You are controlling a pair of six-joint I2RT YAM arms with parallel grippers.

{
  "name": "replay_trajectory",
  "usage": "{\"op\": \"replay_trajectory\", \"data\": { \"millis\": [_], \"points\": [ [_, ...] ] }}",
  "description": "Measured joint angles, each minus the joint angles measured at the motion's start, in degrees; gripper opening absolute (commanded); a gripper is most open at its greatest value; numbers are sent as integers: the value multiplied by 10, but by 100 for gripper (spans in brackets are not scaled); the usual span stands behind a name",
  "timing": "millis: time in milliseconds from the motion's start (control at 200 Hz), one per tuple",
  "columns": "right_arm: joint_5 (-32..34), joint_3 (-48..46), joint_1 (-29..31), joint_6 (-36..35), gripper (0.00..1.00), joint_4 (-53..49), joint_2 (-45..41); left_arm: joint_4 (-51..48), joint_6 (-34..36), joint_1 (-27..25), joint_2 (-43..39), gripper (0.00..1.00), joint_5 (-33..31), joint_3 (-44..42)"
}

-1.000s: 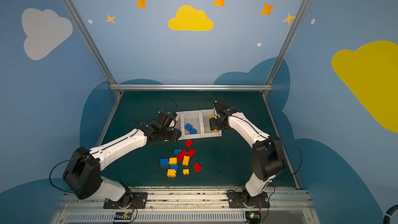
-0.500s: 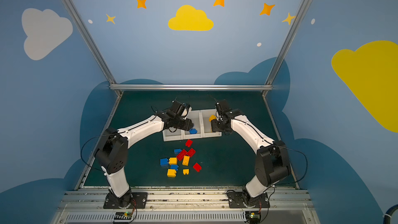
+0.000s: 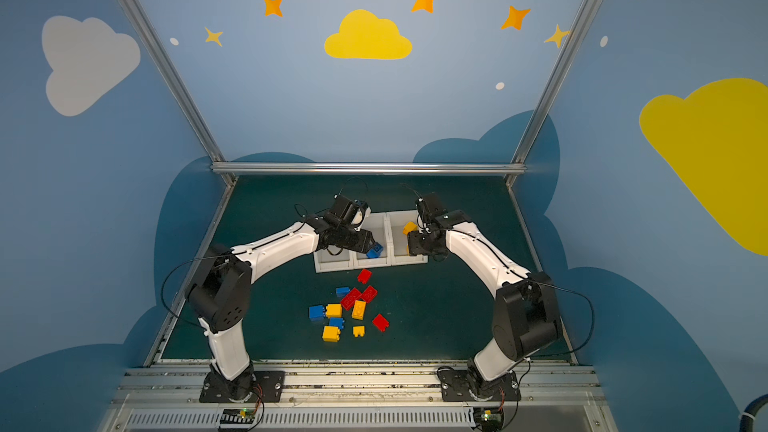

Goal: Sort the legos into containers by color
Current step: 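Carry the blue brick into the middle compartment and release it, then move the right gripper toward the pile while the left gripper draws back from the bin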

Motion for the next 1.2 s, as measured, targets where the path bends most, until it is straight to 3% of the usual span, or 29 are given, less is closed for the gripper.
{"op": "replay_trajectory", "data": {
  "millis": [205,456,761,1201],
  "points": [
    [-28,-5,19,-8,65,4,-5,6,-8,5,-10,54,0,-11],
    [-45,-10,106,-9,65,13,16,17,-11,18,-45,55,-2,-31],
    [-56,-12,180,-10,66,16,73,23,-23,71,-176,57,-26,-132],
    [-73,12,240,-21,67,14,141,14,-70,130,-373,61,-117,-303]
  ]
}}
